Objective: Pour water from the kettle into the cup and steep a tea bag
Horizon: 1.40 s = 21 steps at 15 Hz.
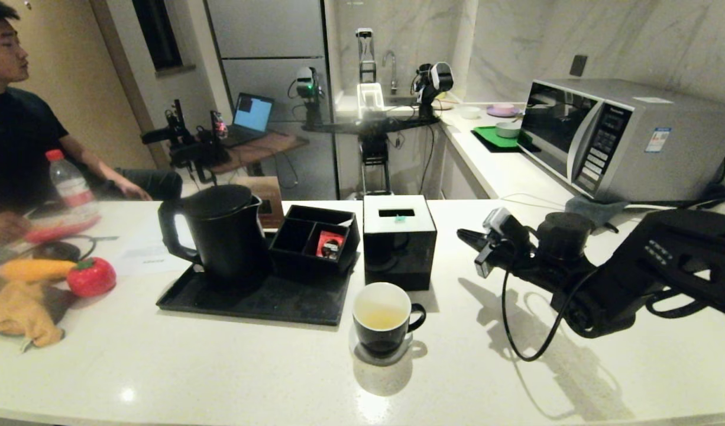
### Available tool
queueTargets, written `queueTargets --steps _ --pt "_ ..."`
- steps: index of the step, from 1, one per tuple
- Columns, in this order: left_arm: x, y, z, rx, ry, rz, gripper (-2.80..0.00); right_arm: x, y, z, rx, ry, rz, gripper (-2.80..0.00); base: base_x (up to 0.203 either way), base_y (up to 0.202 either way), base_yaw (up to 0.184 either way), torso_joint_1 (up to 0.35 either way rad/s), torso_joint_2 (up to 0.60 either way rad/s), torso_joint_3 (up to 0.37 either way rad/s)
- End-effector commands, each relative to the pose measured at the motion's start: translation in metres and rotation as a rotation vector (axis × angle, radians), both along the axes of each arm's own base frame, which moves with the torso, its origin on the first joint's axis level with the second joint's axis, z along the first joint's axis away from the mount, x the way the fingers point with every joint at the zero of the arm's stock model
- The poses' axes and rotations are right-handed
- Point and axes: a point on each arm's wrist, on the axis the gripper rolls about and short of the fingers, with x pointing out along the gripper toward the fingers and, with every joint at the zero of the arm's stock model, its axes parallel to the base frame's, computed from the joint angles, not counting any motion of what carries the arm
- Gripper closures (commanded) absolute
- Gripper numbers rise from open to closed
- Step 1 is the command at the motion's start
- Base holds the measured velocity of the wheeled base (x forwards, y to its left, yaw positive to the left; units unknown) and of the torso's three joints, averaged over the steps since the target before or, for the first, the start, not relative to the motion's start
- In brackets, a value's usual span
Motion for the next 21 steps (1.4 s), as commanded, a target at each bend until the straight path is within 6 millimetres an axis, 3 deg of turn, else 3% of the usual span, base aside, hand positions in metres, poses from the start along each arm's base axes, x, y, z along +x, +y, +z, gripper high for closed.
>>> queueTargets --steps 1,4,10,13,21 --pt "0.000 0.000 0.000 0.000 0.000 0.000 0.00 -0.015 -0.007 0.009 -0.004 0.006 -0.005 0.00 0.000 0.000 0.000 0.000 0.00 0.000" --pt "0.000 0.000 0.000 0.000 0.000 0.000 0.00 -0.032 -0.009 0.023 0.020 0.040 -0.003 0.00 0.000 0.000 0.000 0.000 0.00 0.000" --pt "0.000 0.000 0.000 0.000 0.000 0.000 0.00 -0.066 0.018 0.097 0.126 0.215 0.077 0.00 0.000 0.000 0.000 0.000 0.00 0.000" --pt "0.000 0.000 0.000 0.000 0.000 0.000 0.00 -0.063 0.034 0.130 0.138 0.226 0.128 0.00 0.000 0.000 0.000 0.000 0.00 0.000" --pt "0.000 0.000 0.000 0.000 0.000 0.000 0.00 -0.028 0.087 0.119 0.125 0.248 0.224 0.00 0.000 0.000 0.000 0.000 0.00 0.000"
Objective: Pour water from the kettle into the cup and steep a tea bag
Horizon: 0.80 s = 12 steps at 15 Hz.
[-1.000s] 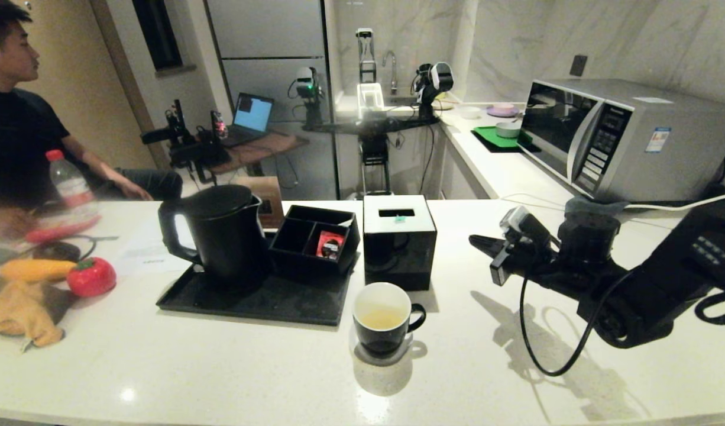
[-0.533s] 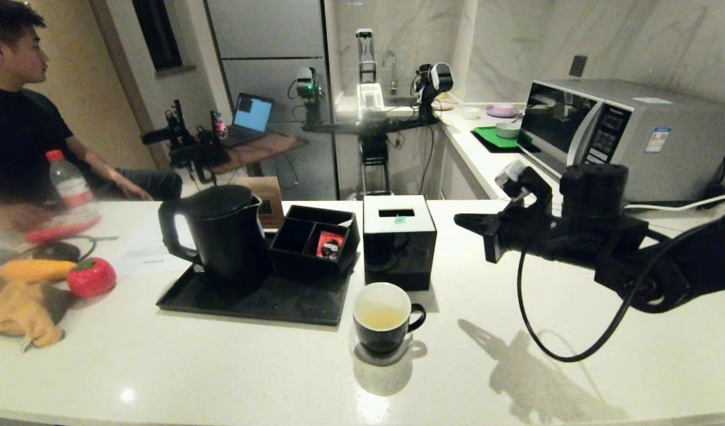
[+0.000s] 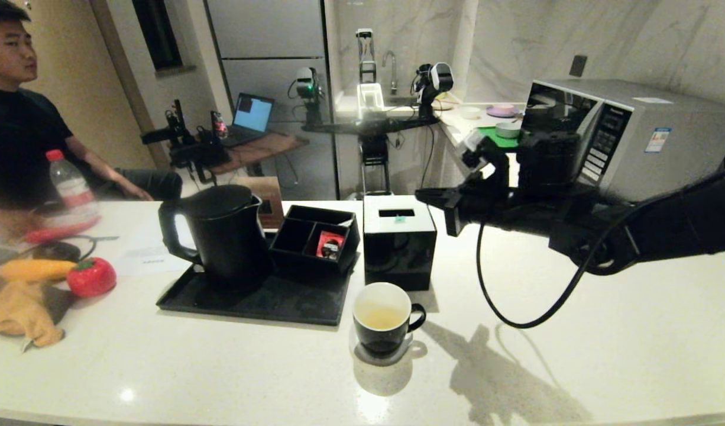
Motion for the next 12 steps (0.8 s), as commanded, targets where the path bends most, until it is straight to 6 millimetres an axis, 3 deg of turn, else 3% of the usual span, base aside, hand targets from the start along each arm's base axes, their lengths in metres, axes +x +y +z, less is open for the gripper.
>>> queueTargets --steps 1,6,12 --pt "0.000 0.000 0.000 0.000 0.000 -0.002 0.00 0.010 0.011 -0.014 -0.018 0.034 0.017 0.00 0.000 0.000 0.000 0.000 0.00 0.000" --pt "0.000 0.000 0.000 0.000 0.000 0.000 0.00 0.010 0.012 -0.021 -0.040 0.078 0.018 0.00 0.000 0.000 0.000 0.000 0.00 0.000" --pt "0.000 0.000 0.000 0.000 0.000 -0.002 0.00 -0.003 0.012 -0.015 -0.073 0.143 0.033 0.00 0.000 0.000 0.000 0.000 0.00 0.000"
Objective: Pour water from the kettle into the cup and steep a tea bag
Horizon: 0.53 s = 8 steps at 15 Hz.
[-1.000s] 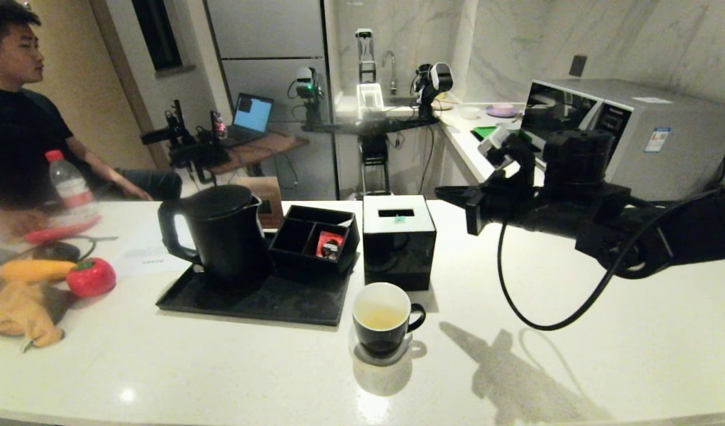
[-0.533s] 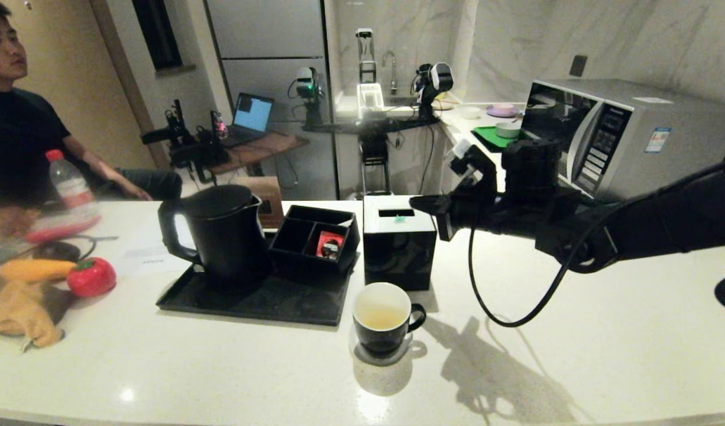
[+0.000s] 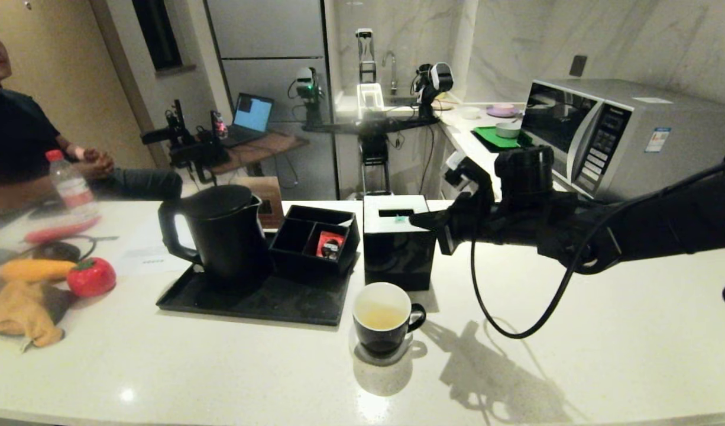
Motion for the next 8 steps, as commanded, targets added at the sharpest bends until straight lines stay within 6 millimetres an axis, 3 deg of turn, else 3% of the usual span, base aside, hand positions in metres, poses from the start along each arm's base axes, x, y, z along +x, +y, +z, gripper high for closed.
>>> queueTargets --steps 1,8 --pt "0.0000 0.0000 0.0000 0.000 0.000 -0.001 0.00 -0.0029 0.0015 0.0062 0.005 -0.015 0.010 0.00 0.000 0.000 0.000 0.000 0.00 0.000" --pt "0.0000 0.0000 0.0000 0.000 0.000 0.001 0.00 0.0006 0.0061 -0.0035 -0.003 0.003 0.014 0.00 0.000 0.000 0.000 0.000 0.00 0.000"
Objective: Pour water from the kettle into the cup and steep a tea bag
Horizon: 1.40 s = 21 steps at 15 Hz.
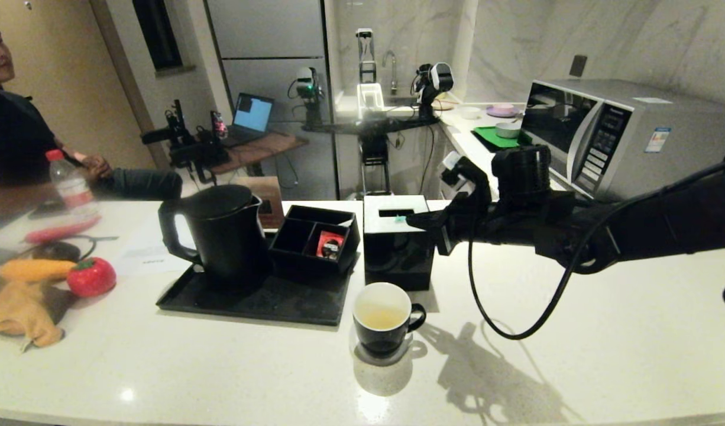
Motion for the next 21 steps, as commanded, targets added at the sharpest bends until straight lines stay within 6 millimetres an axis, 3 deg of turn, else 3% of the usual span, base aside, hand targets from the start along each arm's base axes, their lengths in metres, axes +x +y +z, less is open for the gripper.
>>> queueTargets --steps 1,21 --pt "0.000 0.000 0.000 0.001 0.000 -0.001 0.00 0.003 0.002 -0.006 -0.004 0.004 0.004 0.00 0.000 0.000 0.000 0.000 0.00 0.000" --pt "0.000 0.000 0.000 0.001 0.000 -0.001 0.00 0.024 0.016 -0.020 0.006 -0.036 0.007 0.00 0.000 0.000 0.000 0.000 0.00 0.000"
